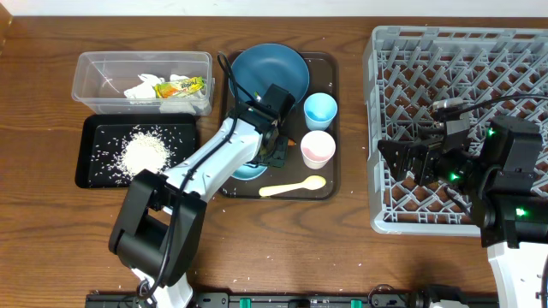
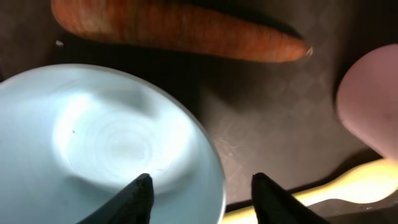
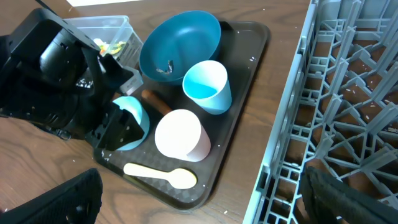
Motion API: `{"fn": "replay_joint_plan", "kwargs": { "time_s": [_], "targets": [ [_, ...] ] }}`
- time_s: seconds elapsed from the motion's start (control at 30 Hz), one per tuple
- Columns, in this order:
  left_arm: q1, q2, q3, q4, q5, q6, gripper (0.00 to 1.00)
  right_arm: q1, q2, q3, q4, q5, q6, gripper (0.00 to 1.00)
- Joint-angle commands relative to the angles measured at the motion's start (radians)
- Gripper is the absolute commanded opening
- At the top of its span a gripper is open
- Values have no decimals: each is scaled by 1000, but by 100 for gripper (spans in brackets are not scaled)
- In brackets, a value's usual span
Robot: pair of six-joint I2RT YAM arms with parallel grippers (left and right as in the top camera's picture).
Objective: Sort waste into correct bins and load items into the dishwasher rack
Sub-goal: 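Carry the empty bowl back and set it on the brown tray, then grasp the pink cup with the left gripper and lift it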
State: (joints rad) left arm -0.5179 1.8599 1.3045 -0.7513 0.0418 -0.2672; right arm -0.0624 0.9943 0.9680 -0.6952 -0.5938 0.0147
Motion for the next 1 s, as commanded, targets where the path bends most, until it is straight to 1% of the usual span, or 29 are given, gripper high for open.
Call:
{"fn": "replay_joint_plan", "kwargs": {
  "time_s": [0.0,0.13,0.2,0.3,0.47,0.73,0.77,0.8,0.87,0.97],
  "targets": [
    [0,-61,63,2,31,-3,57,-2,1,19,-2,-4,6,99],
    [-1,-85,86,45,85,1,61,-2,1,19,-2,-4,6,99],
    [-1,-80,85,72,108,3,64,-2,1,19,-2,-4,6,99],
    [-3,-62,85,102,135,5,67,-2,1,19,-5,-4,6,99],
    [-17,-32,85,133,210,32,68,-2,1,19,-4,-4,6,99],
    [-33,37,85,152,212,50,67,-2,1,19,-5,3,6,99],
    [-33,49,85,152,212,49,63,-2,1,19,-5,3,6,99],
    [-33,59,85,152,212,49,57,-2,1,19,-5,3,6,99],
    [-32,77,85,154,212,47,41,-2,1,19,-5,3,6,99],
    [-32,79,85,163,212,44,20,-2,1,19,-6,3,6,99]
  ]
}}
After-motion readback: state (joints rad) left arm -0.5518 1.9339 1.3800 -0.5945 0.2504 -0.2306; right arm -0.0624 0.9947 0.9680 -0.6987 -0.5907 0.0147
